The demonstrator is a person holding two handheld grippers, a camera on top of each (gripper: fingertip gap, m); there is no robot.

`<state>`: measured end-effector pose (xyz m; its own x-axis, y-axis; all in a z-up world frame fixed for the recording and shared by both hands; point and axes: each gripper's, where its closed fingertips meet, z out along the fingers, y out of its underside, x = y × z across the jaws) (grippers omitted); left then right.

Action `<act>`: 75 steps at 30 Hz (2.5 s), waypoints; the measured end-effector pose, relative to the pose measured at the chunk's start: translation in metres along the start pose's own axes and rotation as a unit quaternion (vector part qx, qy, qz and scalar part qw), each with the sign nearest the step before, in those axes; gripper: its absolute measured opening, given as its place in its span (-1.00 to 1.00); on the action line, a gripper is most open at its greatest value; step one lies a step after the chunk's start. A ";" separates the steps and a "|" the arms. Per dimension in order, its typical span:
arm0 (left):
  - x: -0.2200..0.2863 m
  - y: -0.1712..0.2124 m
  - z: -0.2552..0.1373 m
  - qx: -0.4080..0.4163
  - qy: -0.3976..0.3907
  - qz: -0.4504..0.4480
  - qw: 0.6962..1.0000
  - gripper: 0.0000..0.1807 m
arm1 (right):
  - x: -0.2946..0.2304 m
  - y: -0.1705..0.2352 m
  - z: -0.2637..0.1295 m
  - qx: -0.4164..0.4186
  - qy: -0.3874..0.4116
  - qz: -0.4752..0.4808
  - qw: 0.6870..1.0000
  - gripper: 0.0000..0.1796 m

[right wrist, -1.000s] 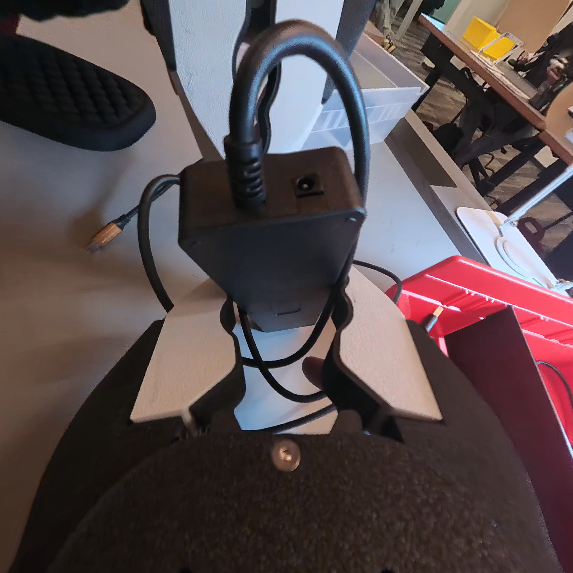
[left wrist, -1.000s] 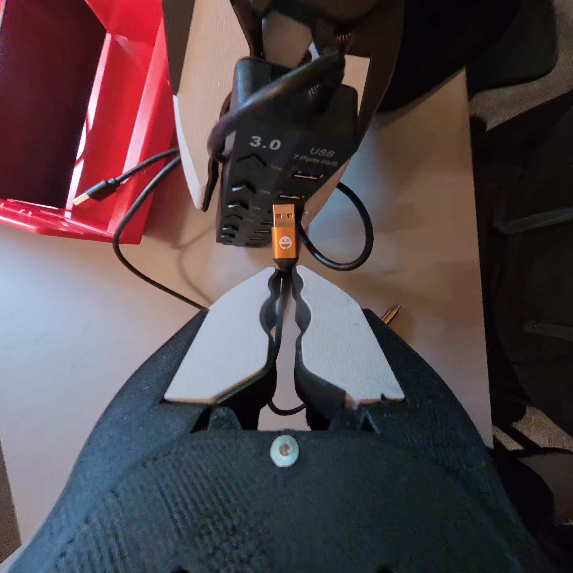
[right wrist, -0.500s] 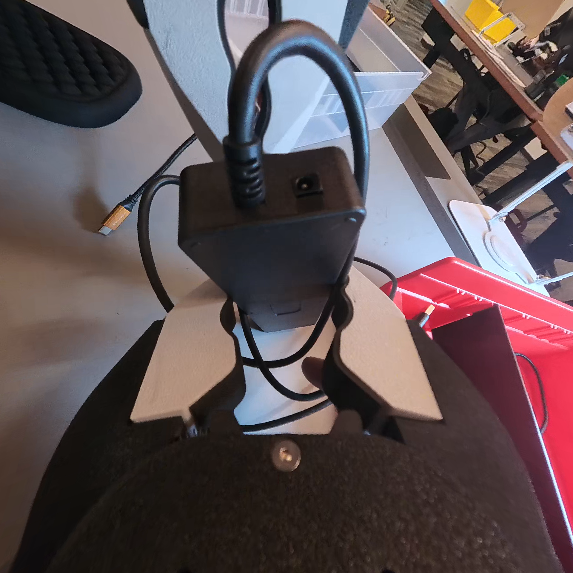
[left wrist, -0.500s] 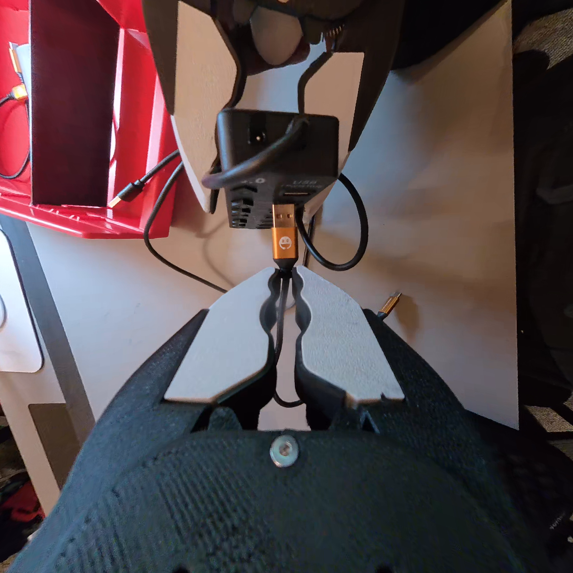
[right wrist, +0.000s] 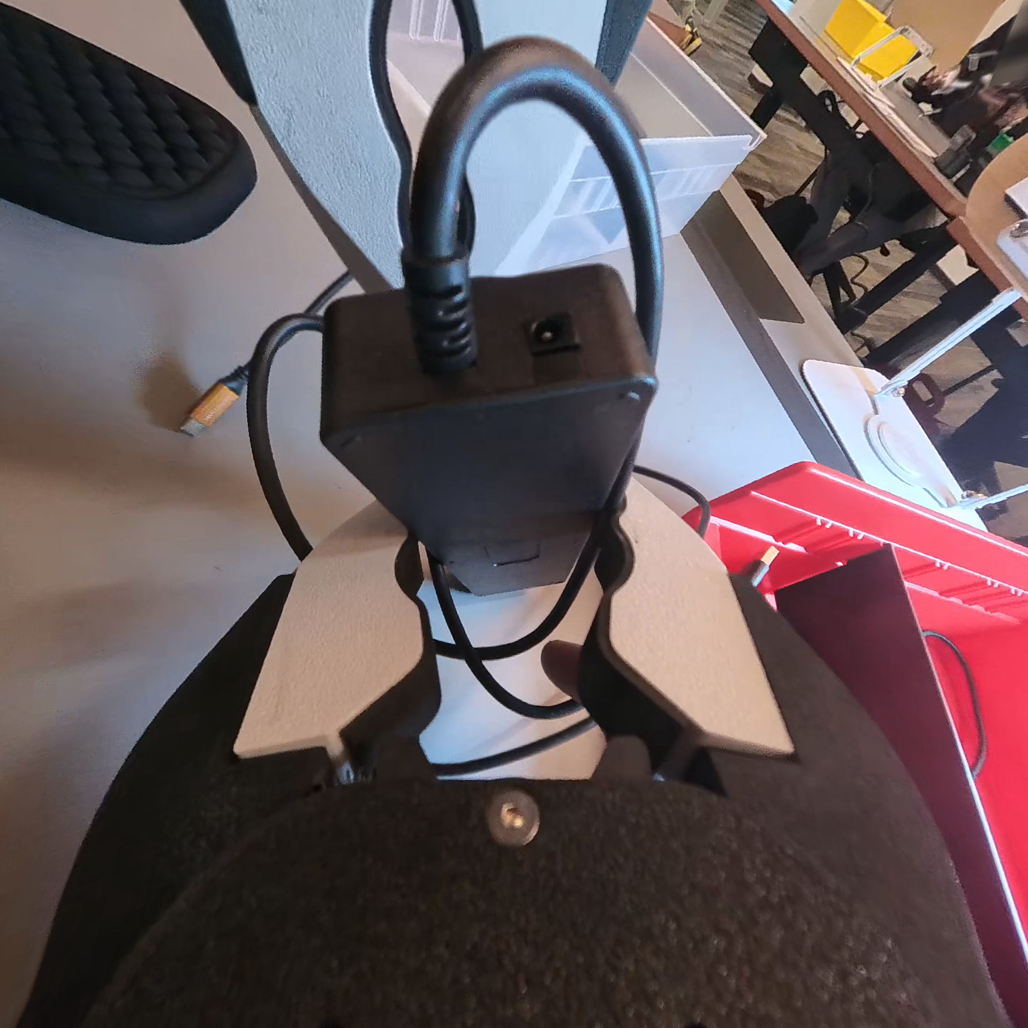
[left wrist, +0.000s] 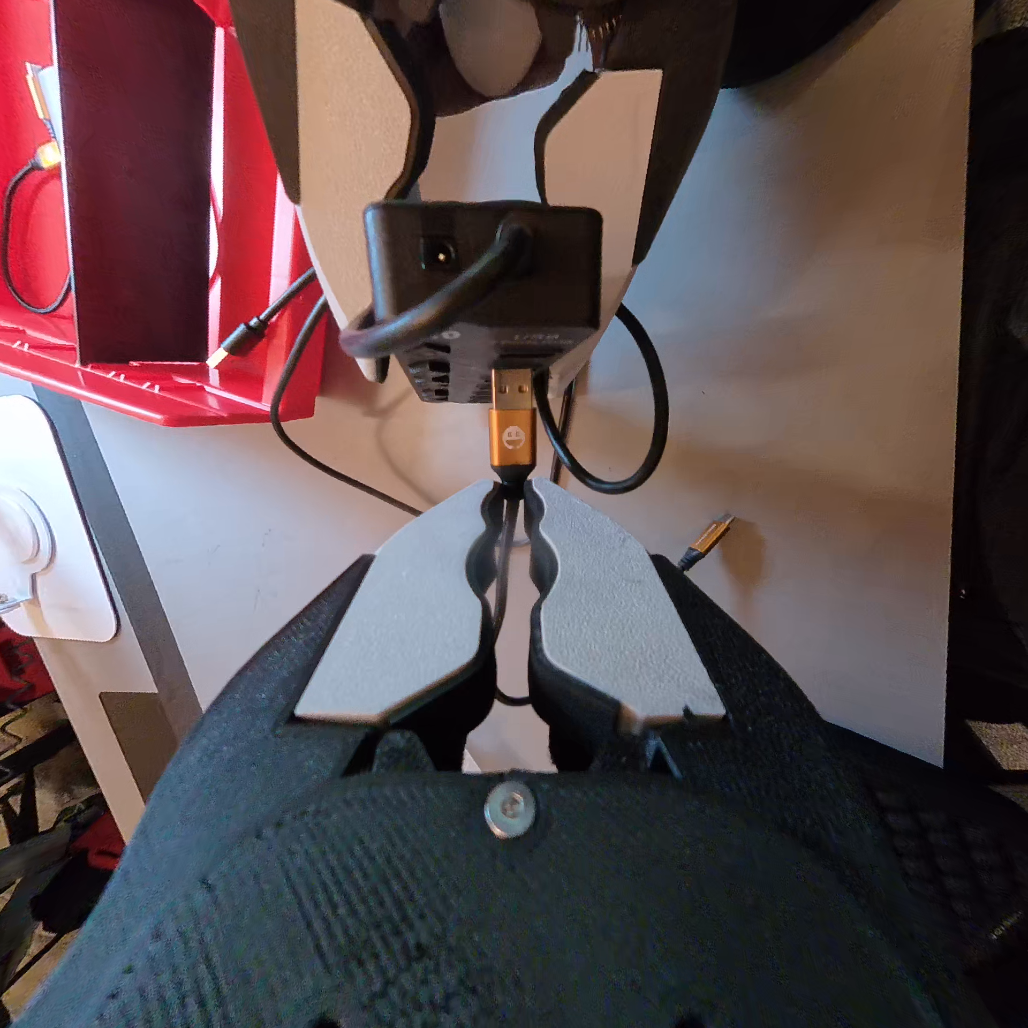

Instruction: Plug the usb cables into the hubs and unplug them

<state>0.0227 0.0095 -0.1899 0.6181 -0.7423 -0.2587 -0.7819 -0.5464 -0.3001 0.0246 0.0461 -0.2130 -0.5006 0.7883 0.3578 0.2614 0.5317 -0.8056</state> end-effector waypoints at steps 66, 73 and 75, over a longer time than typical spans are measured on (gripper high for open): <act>-0.056 0.026 -0.133 0.448 -0.067 -0.214 0.866 -0.66 | 0.013 -0.040 -0.032 0.228 -0.040 0.118 0.966 -0.37; -0.102 0.208 -0.090 0.135 -0.175 -0.338 0.915 -0.70 | 0.020 -0.042 -0.038 0.248 -0.042 0.145 0.957 -0.36; -0.096 0.254 -0.059 0.043 -0.139 -0.355 0.924 -0.71 | 0.020 -0.041 -0.037 0.247 -0.045 0.149 0.956 -0.36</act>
<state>-0.2400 -0.0809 -0.1873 0.9787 -0.0740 -0.1916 -0.1700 -0.8155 -0.5533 0.0343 0.0517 -0.1558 -0.5388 0.8407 0.0534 -0.0069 0.0590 -0.9982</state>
